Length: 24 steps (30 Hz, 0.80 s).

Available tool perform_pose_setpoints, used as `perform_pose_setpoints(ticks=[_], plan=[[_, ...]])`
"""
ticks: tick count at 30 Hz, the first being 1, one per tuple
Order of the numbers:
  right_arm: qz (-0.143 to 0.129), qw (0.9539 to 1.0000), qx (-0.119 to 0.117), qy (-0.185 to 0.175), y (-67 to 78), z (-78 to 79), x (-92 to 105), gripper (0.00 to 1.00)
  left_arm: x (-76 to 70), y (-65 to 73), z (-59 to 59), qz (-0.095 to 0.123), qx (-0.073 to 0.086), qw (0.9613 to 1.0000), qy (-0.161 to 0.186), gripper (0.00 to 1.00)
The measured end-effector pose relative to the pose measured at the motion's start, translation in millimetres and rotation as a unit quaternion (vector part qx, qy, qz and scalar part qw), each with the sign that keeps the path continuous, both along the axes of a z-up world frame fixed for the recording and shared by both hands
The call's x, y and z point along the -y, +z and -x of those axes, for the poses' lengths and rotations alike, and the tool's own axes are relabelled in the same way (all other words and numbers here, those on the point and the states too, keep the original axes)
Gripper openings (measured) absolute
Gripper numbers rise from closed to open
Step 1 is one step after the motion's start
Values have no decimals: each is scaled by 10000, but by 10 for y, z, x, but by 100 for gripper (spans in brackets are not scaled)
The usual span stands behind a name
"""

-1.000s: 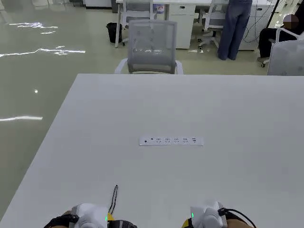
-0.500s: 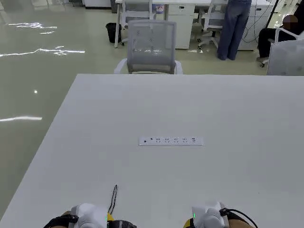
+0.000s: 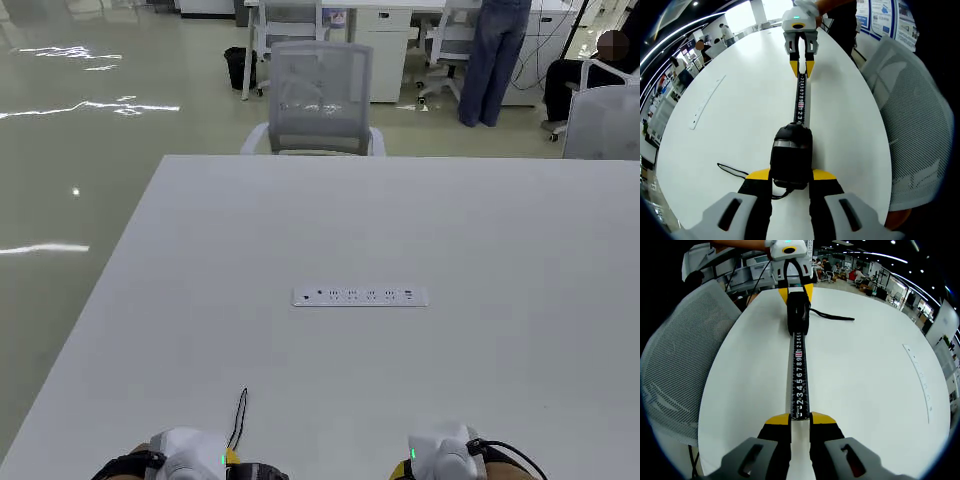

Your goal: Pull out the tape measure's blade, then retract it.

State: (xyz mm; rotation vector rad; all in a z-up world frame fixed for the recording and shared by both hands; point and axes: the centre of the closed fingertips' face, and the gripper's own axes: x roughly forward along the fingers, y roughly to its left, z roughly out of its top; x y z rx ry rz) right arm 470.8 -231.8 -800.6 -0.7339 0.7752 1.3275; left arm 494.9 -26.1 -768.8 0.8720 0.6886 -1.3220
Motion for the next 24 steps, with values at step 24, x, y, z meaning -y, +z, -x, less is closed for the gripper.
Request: perform_pose_setpoints(ticks=[24], plan=[[33,10000,6,-8,16,11,74,11,-1,10,6,5,5,10000,9,23]])
